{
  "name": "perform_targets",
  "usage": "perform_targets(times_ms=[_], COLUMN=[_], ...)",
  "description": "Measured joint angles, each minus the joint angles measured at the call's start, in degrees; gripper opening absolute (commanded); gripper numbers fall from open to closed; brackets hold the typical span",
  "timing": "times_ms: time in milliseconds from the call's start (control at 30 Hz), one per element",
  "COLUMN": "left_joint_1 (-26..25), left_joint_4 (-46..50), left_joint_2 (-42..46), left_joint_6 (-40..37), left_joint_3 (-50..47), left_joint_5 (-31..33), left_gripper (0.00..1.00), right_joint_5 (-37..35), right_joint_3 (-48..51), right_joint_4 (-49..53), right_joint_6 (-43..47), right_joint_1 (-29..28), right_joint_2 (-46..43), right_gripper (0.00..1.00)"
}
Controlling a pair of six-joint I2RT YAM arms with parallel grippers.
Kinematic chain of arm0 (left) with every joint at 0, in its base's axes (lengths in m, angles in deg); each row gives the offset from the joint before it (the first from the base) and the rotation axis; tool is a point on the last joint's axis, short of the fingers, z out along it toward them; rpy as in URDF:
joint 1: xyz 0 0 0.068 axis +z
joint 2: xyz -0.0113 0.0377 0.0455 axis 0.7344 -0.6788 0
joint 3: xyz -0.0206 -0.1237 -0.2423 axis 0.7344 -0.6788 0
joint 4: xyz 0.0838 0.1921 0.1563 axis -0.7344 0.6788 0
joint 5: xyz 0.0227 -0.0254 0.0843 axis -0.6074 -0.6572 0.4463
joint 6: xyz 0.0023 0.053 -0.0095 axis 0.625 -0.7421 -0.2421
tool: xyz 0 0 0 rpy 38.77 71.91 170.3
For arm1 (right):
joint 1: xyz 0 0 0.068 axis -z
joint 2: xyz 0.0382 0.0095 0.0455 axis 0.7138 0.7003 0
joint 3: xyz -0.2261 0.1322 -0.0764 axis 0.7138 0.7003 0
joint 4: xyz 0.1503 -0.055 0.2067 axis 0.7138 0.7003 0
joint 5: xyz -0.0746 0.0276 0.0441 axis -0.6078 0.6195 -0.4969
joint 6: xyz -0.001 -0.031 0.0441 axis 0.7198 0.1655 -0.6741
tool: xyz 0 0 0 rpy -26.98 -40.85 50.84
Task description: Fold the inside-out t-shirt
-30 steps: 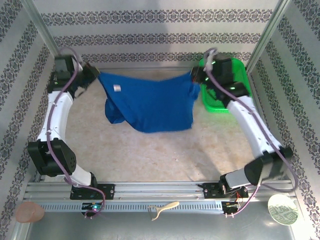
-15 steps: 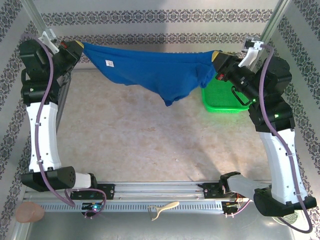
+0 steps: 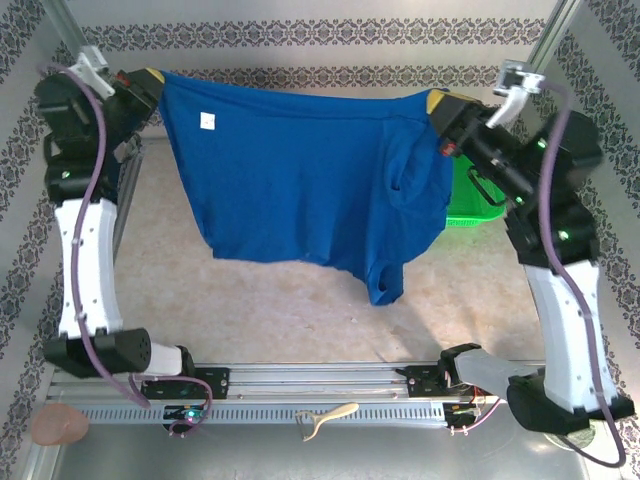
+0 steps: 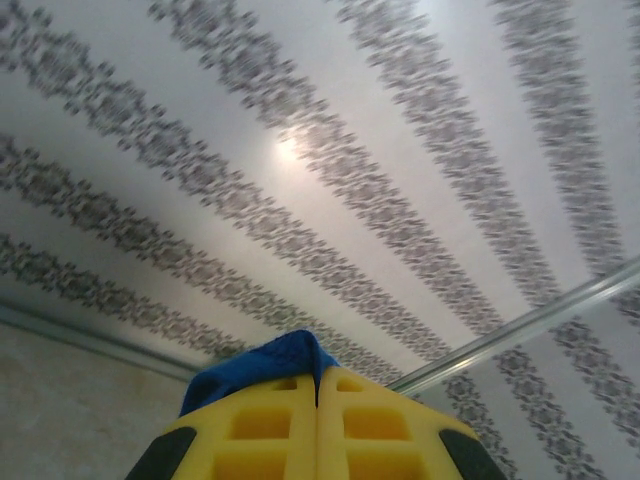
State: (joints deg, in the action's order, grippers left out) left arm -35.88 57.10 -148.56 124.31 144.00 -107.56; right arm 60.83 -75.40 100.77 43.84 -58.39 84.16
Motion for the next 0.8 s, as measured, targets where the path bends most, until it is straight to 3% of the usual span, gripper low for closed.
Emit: perform_targets(times_ms=[200, 333, 467, 567, 667, 800], left_joint_1=[0.0, 0.1, 0.4, 0.4, 0.3, -0.3], left_joint_4=[-1.5, 1.8, 5.9, 6.3, 5.6, -0.6], left_joint_2=[-17.8, -27.5, -30.9, -27.5, -18.9, -1.8], left_joint_6=[1.0, 1.9, 2.0, 1.8, 0.7, -0.3], left_joint_3=[2.5, 15.8, 34.2, 40.2, 33.5, 5.2], left_joint_5=[0.7, 1.2, 2.1, 2.0, 1.0, 0.0], left_gripper=[0.0, 0.0, 0.0, 0.0, 0.0, 0.0], right_joint_5=[1.1, 3.3, 4.8, 5.4, 5.5, 4.4], right_joint_3=[-2.9, -15.3, -34.1, -41.5, -35.8, -9.8], right_joint_4=[-3.0, -0.7, 2.5, 3.0, 0.5, -7.3], right_joint_6=[0.0, -0.2, -0.3, -0.5, 0.1, 0.2], right_joint_1=[0.0, 0.0, -0.2, -0.7, -2.1, -4.4], right_joint_2=[18.3, 31.8, 40.3, 40.2, 33.9, 20.7], right_gripper=[0.0, 0.0, 0.0, 0.0, 0.0, 0.0])
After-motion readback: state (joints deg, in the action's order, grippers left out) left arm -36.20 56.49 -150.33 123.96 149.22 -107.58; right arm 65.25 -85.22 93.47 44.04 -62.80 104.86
